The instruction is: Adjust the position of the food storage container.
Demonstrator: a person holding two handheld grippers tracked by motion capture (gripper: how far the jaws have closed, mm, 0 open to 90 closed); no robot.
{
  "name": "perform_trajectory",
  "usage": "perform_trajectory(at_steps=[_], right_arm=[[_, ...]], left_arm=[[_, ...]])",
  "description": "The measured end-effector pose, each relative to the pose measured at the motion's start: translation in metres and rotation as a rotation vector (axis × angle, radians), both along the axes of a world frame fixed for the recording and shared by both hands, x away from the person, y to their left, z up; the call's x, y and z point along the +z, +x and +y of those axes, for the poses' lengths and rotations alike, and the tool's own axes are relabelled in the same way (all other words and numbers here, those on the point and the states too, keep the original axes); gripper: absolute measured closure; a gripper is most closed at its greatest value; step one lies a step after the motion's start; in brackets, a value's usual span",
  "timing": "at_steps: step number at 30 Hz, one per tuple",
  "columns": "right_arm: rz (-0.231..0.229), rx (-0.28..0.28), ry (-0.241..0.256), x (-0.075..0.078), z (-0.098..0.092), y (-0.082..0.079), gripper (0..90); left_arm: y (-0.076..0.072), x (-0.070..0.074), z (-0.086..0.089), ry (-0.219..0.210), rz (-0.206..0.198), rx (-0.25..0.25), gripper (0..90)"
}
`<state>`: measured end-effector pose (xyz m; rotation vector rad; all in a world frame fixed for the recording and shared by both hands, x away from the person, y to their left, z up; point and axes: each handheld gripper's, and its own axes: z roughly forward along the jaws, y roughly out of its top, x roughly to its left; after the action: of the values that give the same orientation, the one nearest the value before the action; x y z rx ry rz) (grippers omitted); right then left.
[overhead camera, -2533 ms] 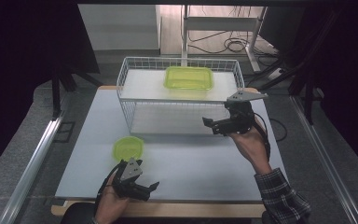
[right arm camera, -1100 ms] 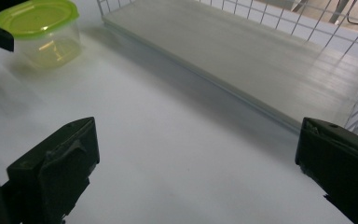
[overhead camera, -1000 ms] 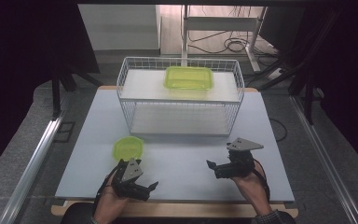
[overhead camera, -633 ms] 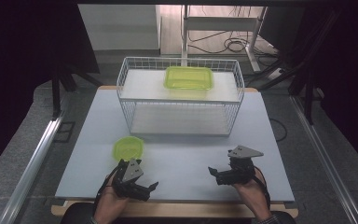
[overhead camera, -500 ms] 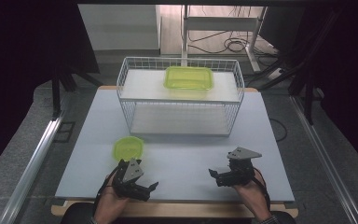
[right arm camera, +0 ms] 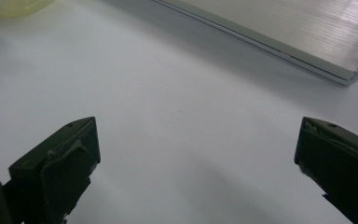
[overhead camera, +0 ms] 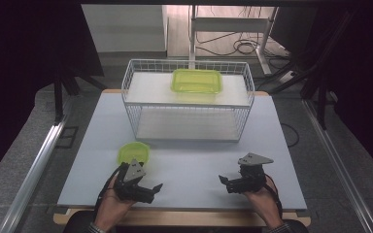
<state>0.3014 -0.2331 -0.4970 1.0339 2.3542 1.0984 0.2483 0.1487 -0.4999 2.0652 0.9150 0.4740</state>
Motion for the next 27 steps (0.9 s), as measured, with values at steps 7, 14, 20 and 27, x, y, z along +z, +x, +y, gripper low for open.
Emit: perform_trajectory(at_steps=[7,14,20,27], right_arm=[[0.006,0.004,-0.003,-0.002,0.000,0.001,0.9],[0.015,0.011,-0.005,-0.004,0.001,0.002,1.6],[0.019,0.013,-0.008,-0.006,0.001,0.003,2.4],[0.024,0.017,-0.012,-0.008,0.001,0.004,2.9]], left_arm=[[0.013,0.012,0.023,-0.067,0.007,0.026,26.5],[0.027,0.018,0.054,-0.085,-0.004,0.109,67.3],[0.042,0.019,0.082,-0.076,-0.015,0.200,90.0],[0.060,0.007,0.104,-0.035,-0.001,0.289,90.0]])
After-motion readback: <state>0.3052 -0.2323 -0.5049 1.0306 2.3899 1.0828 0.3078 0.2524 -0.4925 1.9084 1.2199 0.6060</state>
